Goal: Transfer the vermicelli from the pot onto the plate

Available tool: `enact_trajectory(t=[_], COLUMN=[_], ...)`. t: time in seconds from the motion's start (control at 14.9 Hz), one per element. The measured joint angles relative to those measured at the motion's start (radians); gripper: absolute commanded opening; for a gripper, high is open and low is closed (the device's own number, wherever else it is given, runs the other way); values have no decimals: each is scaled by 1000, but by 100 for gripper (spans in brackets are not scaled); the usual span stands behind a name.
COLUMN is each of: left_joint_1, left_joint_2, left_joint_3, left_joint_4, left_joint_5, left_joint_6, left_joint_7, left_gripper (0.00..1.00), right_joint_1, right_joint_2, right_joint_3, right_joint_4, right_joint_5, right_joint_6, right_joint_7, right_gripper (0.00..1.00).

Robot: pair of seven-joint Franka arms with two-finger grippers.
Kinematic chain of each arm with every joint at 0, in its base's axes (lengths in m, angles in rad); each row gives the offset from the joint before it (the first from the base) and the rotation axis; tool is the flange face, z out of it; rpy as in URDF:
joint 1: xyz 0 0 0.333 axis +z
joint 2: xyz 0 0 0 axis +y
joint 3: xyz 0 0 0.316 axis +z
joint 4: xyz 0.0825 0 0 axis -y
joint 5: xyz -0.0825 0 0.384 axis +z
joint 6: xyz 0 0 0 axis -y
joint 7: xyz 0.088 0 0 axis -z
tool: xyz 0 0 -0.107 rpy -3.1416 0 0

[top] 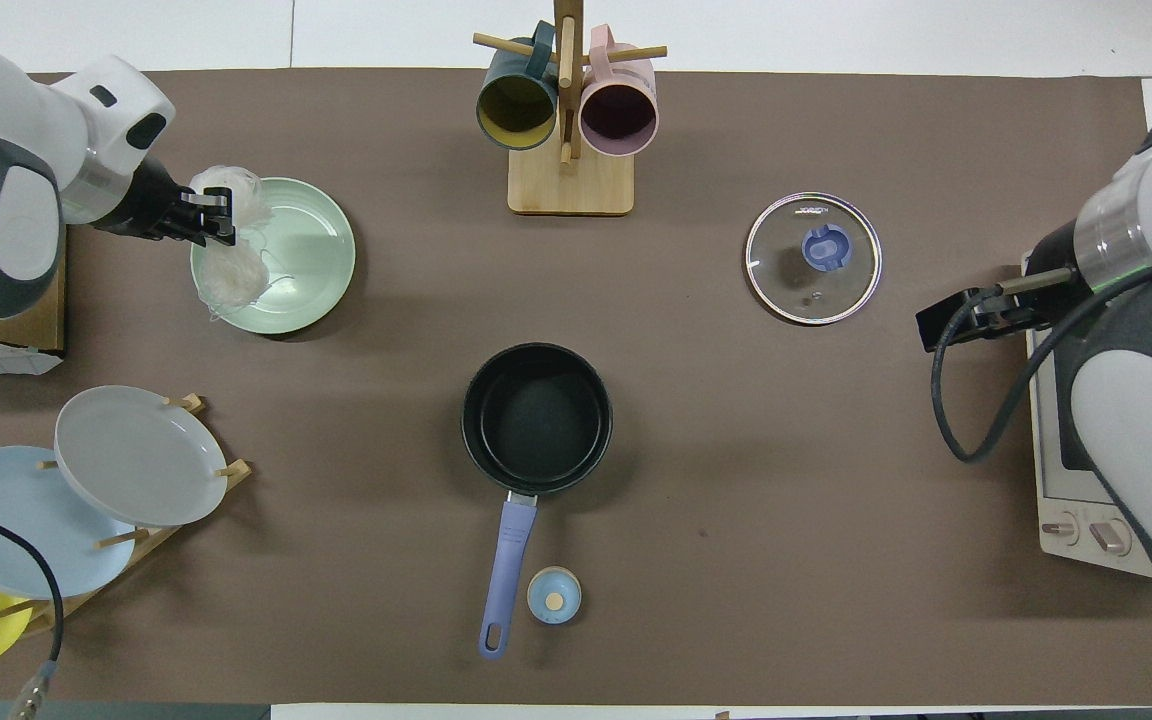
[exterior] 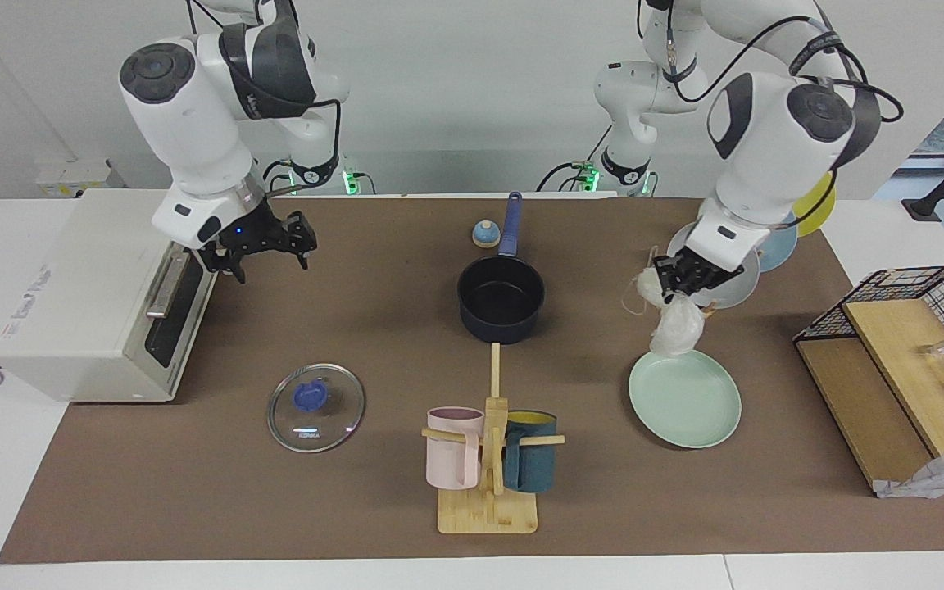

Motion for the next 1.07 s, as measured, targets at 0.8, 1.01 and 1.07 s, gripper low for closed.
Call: enact_trajectory(t=[0.8, 1.01, 1.07], left_joint_1=[3, 10, 10], left_joint_2=[89, 89, 88], left_joint_3=[-5, -4, -4], left_joint_4=[-122, -135, -134], left_joint_5=[12, 13, 18], left_joint_6=[237, 252, 252], left_joint_7=[121, 146, 149], left_gripper=[30, 100, 100], right_joint_1=[-22, -22, -22], right_joint_2=[-23, -23, -23], right_joint_3=[-5, -5, -5], right_joint_4=[-39, -39, -39], right_joint_5=[0, 0, 0], right_joint_6=[-22, -22, -22], right_joint_7=[4, 4, 4], right_gripper=[100, 100, 100])
